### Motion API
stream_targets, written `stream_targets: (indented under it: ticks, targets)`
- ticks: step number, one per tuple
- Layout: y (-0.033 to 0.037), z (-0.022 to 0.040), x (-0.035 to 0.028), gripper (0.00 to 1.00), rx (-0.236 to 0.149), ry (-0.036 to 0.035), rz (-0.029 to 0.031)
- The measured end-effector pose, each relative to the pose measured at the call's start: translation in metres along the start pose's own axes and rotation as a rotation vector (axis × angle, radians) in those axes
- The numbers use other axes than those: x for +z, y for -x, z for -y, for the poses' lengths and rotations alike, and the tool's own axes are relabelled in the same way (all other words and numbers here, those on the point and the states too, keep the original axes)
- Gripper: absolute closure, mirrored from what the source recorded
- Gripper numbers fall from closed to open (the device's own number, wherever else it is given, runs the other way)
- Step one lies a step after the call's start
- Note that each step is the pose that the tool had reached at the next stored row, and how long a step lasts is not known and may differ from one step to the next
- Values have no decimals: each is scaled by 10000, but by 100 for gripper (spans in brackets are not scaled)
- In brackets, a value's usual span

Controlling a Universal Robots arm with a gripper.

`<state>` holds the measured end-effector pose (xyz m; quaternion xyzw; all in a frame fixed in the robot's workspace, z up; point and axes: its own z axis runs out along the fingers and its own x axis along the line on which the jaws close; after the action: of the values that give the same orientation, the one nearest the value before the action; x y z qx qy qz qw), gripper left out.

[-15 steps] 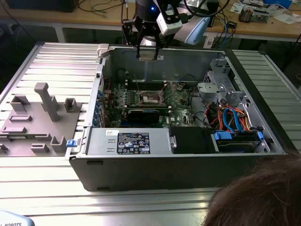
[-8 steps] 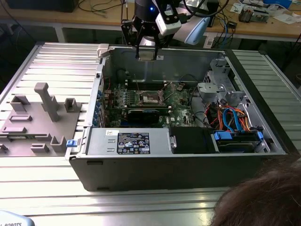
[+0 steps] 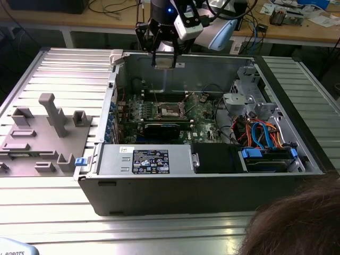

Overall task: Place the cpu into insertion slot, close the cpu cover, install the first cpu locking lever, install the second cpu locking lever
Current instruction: 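Place the cpu into insertion slot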

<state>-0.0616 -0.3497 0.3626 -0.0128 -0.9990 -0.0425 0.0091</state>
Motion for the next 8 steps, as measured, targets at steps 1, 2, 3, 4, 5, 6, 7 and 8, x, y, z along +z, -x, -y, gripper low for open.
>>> stream_targets:
  ticks: [1,2,3,4,5,6,7,8]
  targets:
    - [-4,0,1,46,0,0,0]
    - [-6,0,1,46,-1,0,0]
    - [-8,0,2,46,-1,0,0]
    - [-12,1,3,46,0,0,0]
    - [-15,1,4,46,0,0,0]
    - [-17,1,5,46,-1,0,0]
    - [-20,1,6,46,0,0,0]
    - [-23,1,7,46,0,0,0]
